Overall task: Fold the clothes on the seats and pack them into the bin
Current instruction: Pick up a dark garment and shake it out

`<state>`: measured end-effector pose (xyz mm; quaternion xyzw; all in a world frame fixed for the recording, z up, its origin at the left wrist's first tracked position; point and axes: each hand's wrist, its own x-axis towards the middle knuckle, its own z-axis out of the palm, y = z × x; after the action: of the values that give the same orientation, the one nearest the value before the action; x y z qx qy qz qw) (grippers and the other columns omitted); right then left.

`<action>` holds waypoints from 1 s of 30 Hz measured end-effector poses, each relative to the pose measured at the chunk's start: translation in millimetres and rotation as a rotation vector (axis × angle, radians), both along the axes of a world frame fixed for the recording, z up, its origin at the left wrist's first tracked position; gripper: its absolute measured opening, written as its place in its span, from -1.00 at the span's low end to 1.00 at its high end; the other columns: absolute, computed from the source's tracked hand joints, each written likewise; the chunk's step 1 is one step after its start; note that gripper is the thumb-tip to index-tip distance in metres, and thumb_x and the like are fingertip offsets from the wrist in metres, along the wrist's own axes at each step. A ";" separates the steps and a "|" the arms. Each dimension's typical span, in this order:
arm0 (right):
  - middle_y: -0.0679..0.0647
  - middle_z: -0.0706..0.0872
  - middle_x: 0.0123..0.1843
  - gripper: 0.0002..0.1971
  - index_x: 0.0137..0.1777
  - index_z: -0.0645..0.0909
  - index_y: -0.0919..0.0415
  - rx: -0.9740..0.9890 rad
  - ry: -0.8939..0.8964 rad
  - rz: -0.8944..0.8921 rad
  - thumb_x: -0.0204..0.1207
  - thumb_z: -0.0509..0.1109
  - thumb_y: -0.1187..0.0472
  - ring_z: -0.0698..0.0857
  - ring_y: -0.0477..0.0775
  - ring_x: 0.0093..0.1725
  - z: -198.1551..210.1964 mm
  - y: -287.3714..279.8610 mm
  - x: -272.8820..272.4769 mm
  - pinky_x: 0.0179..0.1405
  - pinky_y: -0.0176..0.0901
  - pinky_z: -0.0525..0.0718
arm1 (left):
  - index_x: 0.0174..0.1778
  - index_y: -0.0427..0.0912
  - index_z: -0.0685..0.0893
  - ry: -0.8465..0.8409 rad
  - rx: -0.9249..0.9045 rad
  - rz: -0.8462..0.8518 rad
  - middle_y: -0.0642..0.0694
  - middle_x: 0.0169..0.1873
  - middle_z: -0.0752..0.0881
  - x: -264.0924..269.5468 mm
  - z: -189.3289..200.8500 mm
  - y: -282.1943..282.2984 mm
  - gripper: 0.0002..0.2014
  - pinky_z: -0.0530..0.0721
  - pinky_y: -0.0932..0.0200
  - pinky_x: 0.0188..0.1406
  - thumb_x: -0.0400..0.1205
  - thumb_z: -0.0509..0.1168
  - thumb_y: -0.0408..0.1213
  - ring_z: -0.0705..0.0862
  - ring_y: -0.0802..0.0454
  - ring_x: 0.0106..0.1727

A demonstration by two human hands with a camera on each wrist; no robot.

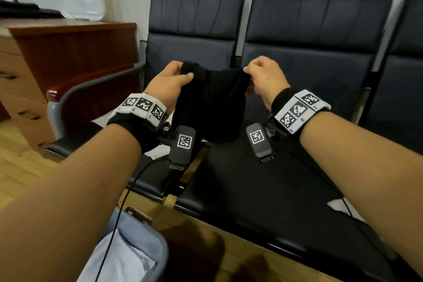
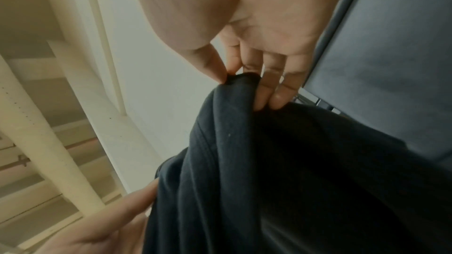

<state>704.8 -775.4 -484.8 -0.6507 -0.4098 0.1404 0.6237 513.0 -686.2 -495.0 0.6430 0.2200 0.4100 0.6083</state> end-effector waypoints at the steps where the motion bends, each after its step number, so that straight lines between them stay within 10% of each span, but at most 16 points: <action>1: 0.08 0.51 -0.34 -0.81 -0.28 0.44 0.12 -0.015 -0.007 0.008 0.55 0.32 0.29 0.57 0.07 -0.37 0.5 -13.3 1.7 -0.39 -0.08 0.63 | -0.11 -0.16 0.54 0.006 0.008 -0.023 -0.15 -0.17 0.66 4.5 3.0 -12.1 -0.83 0.63 -0.11 0.21 0.70 0.16 -0.50 0.66 -0.08 -0.08; 4: 0.01 0.56 -0.33 -0.86 -0.12 0.53 0.15 -0.100 -0.119 0.018 0.61 0.36 0.11 0.58 -0.10 -0.47 -8.1 -56.2 4.7 -0.53 -0.26 0.56 | -0.10 -0.13 0.59 0.052 0.030 -0.075 -0.16 -0.16 0.69 20.7 1.2 -41.2 -0.86 0.63 -0.18 0.25 0.68 0.21 -0.45 0.67 -0.13 -0.03; 8: -0.10 0.77 -0.07 -0.76 0.20 0.67 -0.13 -0.244 -0.207 0.203 0.57 0.43 -0.07 0.74 -0.13 -0.11 -36.9 -104.1 14.9 -0.22 -0.22 0.68 | -0.11 -0.08 0.69 0.108 0.018 -0.178 -0.18 -0.11 0.72 40.7 -18.4 -70.3 -0.87 0.59 -0.23 0.33 0.60 0.29 -0.40 0.69 -0.17 0.04; 13: -0.21 0.77 -0.13 -0.72 0.01 0.77 0.05 -0.433 -0.359 0.186 0.35 0.64 0.00 0.68 -0.34 -0.12 -89.3 -144.6 35.2 0.00 -0.37 0.55 | -0.05 -0.03 0.66 0.193 0.036 -0.159 -0.22 -0.09 0.70 61.1 -63.8 -94.6 -0.82 0.60 -0.27 0.31 0.57 0.35 -0.43 0.67 -0.19 0.03; 16: -0.18 0.66 -0.25 -0.83 -0.18 0.68 0.06 -0.490 -0.389 0.143 0.41 0.61 0.04 0.59 -0.30 -0.27 -111.8 -156.9 44.2 -0.15 -0.36 0.48 | -0.07 0.06 0.62 0.247 0.080 -0.153 -0.28 -0.21 0.68 68.6 -90.3 -99.2 -0.67 0.72 -0.10 -0.08 0.55 0.26 -0.55 0.67 -0.19 -0.17; 20: -0.09 0.69 -0.02 -0.69 0.10 0.72 0.18 -0.522 -0.366 0.055 0.50 0.52 -0.02 0.63 -0.13 0.00 -116.0 -161.4 57.9 -0.02 -0.31 0.47 | -0.14 -0.08 0.65 0.541 0.303 -0.105 -0.11 -0.48 0.50 74.6 -106.3 -97.8 -0.72 0.34 0.36 -0.71 0.59 0.19 -0.57 0.38 0.22 -0.69; 25: -0.05 0.59 -0.42 -0.71 -0.28 0.63 0.14 -0.480 -0.292 0.095 0.47 0.54 -0.06 0.57 -0.11 -0.43 -117.7 -157.6 57.1 -0.35 -0.24 0.50 | -0.32 0.25 0.73 0.579 0.505 -0.131 0.04 -0.29 0.72 79.3 -118.1 -101.1 -0.84 0.66 0.23 -0.09 0.52 0.36 0.16 0.69 0.17 -0.20; 30: 0.13 0.66 -0.33 -0.65 -0.15 0.68 0.36 -0.354 -0.075 0.120 0.41 0.60 0.04 0.64 0.07 -0.31 -120.8 -146.2 44.7 -0.24 -0.05 0.59 | -0.17 -0.01 0.70 0.525 0.460 -0.259 0.06 -0.31 0.72 86.1 -123.1 -113.9 -0.93 0.61 0.42 -0.22 0.54 0.46 -0.16 0.65 0.32 -0.33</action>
<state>749.5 -921.7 -605.6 -0.7295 -0.4397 0.2227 0.4742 599.1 -800.1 -618.1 0.8686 0.1875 0.1895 0.4176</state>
